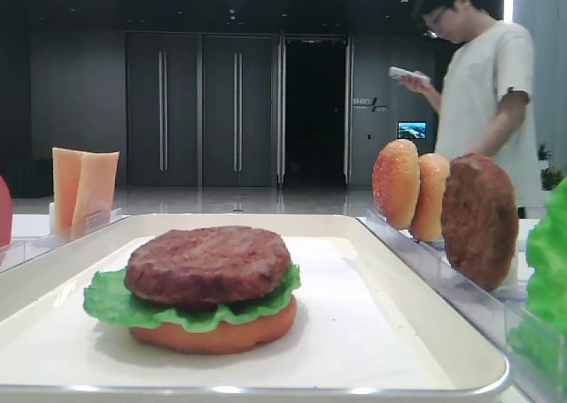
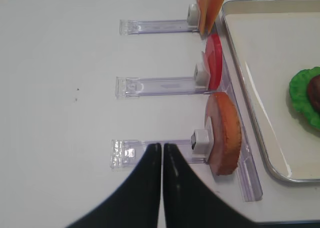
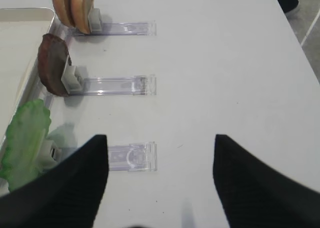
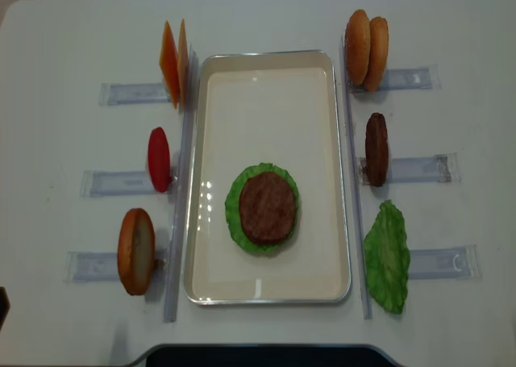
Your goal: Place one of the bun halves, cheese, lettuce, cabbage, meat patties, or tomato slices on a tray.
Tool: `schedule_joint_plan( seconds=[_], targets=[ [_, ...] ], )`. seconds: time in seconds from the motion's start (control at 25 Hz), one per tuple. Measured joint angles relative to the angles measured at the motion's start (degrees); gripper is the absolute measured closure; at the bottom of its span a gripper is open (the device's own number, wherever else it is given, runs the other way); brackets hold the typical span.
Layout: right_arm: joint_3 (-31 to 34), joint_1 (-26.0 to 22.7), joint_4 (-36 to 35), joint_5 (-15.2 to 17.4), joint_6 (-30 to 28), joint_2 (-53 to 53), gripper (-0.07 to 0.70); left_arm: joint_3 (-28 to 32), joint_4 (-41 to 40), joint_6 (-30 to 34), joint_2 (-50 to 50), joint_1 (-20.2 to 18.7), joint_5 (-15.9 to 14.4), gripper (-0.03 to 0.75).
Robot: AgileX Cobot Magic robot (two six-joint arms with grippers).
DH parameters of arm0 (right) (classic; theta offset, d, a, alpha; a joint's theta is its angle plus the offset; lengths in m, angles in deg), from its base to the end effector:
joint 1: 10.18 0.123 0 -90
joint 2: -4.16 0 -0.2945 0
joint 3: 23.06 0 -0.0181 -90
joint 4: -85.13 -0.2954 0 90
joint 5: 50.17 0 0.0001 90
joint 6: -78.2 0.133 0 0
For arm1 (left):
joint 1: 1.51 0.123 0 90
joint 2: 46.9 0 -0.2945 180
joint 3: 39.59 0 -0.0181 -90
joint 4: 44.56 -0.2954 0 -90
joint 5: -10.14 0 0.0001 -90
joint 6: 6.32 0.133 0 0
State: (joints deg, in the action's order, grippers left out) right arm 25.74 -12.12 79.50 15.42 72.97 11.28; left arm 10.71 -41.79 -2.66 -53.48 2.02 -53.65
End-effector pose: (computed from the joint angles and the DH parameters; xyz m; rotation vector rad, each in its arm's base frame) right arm 0.0557 0.0100 0.2709 -0.0708 2.1156 0.0445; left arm 0.0595 -0.0021 0.2655 0.0059 2.1051 0.0168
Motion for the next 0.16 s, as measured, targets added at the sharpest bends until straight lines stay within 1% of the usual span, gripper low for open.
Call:
schedule_joint_plan(
  seconds=[0.16],
  targets=[
    [0.00, 0.00, 0.00, 0.00, 0.06, 0.00, 0.171, 0.00, 0.00, 0.00, 0.00, 0.00, 0.00, 0.715]
  ],
)
